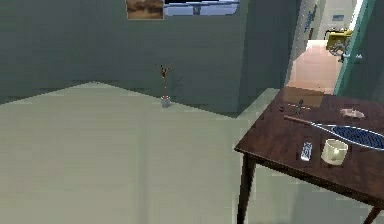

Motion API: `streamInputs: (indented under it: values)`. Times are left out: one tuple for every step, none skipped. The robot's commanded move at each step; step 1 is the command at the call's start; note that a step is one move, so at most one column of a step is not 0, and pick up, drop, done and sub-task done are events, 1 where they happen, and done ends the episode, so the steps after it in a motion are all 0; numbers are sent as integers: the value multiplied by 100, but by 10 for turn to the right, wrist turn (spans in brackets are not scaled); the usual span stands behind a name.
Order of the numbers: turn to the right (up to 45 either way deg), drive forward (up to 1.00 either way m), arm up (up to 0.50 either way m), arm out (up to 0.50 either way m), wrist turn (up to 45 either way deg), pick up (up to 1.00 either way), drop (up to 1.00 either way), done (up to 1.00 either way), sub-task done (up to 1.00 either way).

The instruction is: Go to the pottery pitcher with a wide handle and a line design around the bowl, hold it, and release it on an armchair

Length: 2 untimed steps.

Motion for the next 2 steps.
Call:
streamInputs:
  values:
    - [0, 0, 0, 0, 450, 0, 0, 0, 0]
    - [0, 0, 0, 0, 450, 0, 0, 0, 0]
